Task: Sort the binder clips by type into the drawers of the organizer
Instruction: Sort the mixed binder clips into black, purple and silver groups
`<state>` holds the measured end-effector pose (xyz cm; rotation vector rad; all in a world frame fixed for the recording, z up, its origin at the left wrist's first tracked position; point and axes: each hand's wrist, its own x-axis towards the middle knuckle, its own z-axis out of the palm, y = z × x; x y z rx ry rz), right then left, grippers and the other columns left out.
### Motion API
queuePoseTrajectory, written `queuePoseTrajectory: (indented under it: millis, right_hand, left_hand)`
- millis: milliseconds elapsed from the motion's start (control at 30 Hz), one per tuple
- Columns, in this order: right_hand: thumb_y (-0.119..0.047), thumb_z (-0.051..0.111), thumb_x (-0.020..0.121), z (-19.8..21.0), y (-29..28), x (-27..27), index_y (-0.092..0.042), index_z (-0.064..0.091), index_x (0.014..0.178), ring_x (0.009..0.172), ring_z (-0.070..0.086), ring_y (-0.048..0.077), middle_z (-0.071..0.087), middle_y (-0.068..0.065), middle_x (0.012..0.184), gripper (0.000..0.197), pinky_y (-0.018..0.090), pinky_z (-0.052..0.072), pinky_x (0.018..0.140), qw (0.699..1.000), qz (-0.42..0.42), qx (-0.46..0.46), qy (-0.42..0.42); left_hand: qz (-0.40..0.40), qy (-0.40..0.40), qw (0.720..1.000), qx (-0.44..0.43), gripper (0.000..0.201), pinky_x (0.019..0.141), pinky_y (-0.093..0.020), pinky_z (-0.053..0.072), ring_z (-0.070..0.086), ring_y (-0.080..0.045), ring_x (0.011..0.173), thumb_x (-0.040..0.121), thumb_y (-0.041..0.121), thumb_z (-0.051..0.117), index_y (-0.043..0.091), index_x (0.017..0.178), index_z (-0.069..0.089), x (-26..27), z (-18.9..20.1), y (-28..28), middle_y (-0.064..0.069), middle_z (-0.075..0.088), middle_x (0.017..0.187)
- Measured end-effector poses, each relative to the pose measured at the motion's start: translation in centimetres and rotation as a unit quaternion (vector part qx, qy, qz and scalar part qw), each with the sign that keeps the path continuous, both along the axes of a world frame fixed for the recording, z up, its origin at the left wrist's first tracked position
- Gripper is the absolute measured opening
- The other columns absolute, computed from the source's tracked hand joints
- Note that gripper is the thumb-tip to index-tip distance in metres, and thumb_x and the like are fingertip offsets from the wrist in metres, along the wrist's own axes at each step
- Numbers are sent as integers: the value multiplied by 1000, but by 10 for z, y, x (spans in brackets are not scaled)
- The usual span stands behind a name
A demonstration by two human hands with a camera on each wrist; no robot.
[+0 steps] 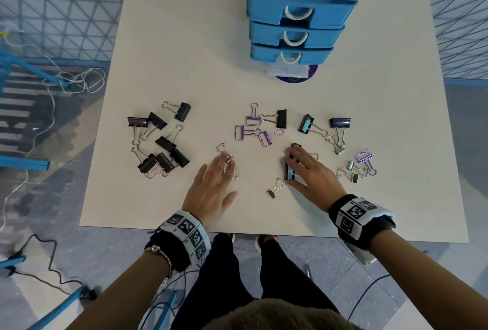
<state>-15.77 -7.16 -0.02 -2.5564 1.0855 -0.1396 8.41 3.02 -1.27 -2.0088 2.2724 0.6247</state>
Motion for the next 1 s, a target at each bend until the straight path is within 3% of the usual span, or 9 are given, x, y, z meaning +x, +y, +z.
queuePoseTrajectory:
  millis: [67,133,267,467,600,667,733,833,1000]
  right_hand:
    - [-13,84,61,1,1,-3,-4,62,110,110,58,35,59,18,123,55,43,56,67,1000,0,6,2]
    - [-12,84,61,1,2,-7,-4,62,109,110,57,36,57,19,126,54,42,57,61,1000,-1,13,6]
    - [-14,81,65,-1,2,-11,-6,61,111,115,52,40,49,25,132,51,46,56,55,999,-9,29,13]
    - [-16,82,64,3,-4,-7,-7,62,109,106,60,37,51,24,130,50,44,56,50,999,6,46,0]
    - [-14,81,64,6,-11,6,-9,61,109,100,63,36,50,22,132,49,44,56,58,996,41,75,-3]
    - [-14,80,67,7,-16,13,-9,60,112,99,63,36,47,20,135,49,45,56,61,994,47,95,2]
    - [-14,78,69,8,-21,21,-9,59,114,100,61,37,44,19,138,49,46,55,64,993,50,107,10]
    - [-15,75,73,11,-30,30,-9,58,116,104,59,36,41,17,141,47,46,54,69,992,55,110,14]
    - [-19,68,80,14,-42,43,-11,53,123,113,53,34,31,13,147,46,44,51,77,991,47,124,28]
  left_hand:
    - [-43,-25,999,-7,69,103,-50,34,40,-30,129,84,48,27,5,138,30,-13,-1,6,-18,33,145]
    - [-72,-24,997,-14,73,108,-49,22,34,-26,132,84,52,25,6,140,26,-28,-2,9,-15,30,147]
    - [-109,-13,994,-7,74,106,-47,14,30,-26,135,84,55,24,8,141,24,-54,-6,2,-13,27,148]
    - [-84,22,996,-37,63,106,-51,30,37,-27,131,88,47,26,7,136,35,-59,11,-19,-15,38,144]
    - [-7,56,998,-33,54,103,-46,29,40,-35,127,91,36,26,2,132,38,-43,20,-39,-22,42,138]
    - [27,66,997,-34,48,98,-46,40,47,-36,121,91,28,29,1,127,45,-34,22,-47,-23,48,132]
    - [49,88,994,-47,37,88,-44,49,50,-34,115,89,14,43,1,123,49,-26,24,-51,-22,50,128]
    - [48,100,992,-55,37,79,-41,50,54,-34,108,84,2,54,-1,121,50,-21,25,-49,-21,52,124]
    - [58,122,990,-49,39,75,-40,50,54,-33,107,83,0,54,1,122,51,-21,23,-48,-19,53,120]
